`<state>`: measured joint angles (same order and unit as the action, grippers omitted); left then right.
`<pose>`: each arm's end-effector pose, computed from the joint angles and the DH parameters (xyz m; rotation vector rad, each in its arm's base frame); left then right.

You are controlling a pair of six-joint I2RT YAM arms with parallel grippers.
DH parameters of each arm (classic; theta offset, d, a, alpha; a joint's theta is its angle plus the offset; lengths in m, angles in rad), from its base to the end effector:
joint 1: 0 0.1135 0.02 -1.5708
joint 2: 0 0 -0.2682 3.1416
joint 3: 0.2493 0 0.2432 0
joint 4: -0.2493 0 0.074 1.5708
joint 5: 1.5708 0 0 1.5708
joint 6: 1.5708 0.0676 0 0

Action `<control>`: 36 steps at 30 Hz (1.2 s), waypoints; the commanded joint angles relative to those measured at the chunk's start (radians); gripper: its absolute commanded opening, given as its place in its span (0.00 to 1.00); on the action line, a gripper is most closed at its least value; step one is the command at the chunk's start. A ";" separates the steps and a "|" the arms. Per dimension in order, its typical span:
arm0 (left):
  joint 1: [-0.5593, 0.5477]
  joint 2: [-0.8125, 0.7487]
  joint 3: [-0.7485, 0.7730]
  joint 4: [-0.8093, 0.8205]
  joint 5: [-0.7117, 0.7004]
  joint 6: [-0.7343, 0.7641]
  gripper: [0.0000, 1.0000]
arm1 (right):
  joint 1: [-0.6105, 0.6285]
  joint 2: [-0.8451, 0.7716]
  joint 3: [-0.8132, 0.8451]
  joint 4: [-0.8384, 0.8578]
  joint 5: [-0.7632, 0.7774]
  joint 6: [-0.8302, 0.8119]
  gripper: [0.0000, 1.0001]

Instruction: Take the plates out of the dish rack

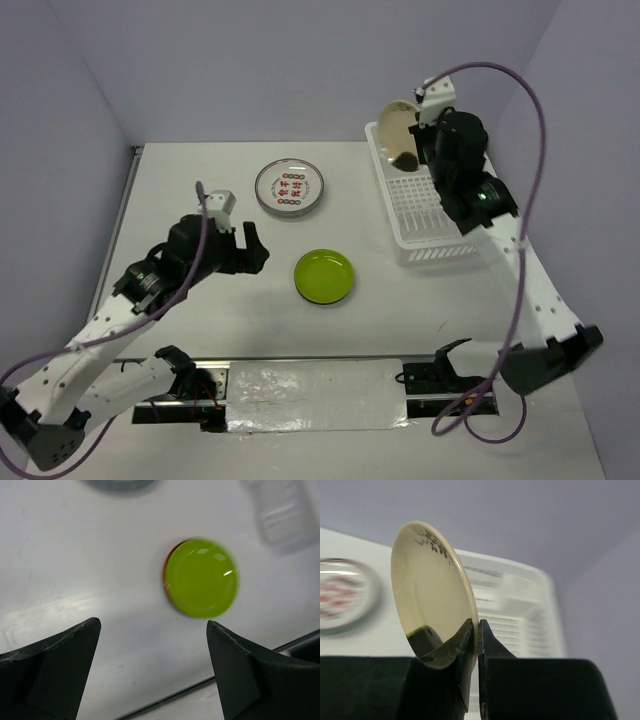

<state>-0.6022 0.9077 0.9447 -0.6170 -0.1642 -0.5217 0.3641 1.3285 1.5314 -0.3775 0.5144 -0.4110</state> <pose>0.1759 -0.1075 0.3164 -0.0091 2.1805 -0.4755 0.2971 0.0776 0.4571 -0.2961 1.7215 -0.4821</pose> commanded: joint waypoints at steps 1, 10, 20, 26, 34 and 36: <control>0.002 -0.114 0.046 0.284 0.091 -0.077 0.99 | -0.008 -0.177 -0.072 -0.160 -0.691 0.484 0.00; 0.012 -0.017 0.149 0.293 0.163 -0.018 0.99 | 0.012 -0.391 -0.599 0.403 -1.289 0.937 0.00; 0.009 0.088 0.069 0.398 0.437 -0.072 0.60 | 0.033 -0.445 -0.677 0.494 -1.269 1.014 0.00; -0.004 0.169 0.108 0.341 0.382 -0.072 0.00 | 0.032 -0.463 -0.743 0.499 -1.155 0.993 0.27; 0.007 0.287 0.039 0.322 0.204 -0.210 0.00 | 0.030 -0.721 -0.795 0.080 -0.590 0.848 1.00; 0.013 0.344 0.026 0.362 0.236 -0.218 0.02 | 0.030 -0.823 -0.821 0.027 -0.586 0.838 1.00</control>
<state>-0.5961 1.1961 0.9844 -0.3275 0.0715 -0.6914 0.3889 0.6357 0.7345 -0.2310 -0.2359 0.4717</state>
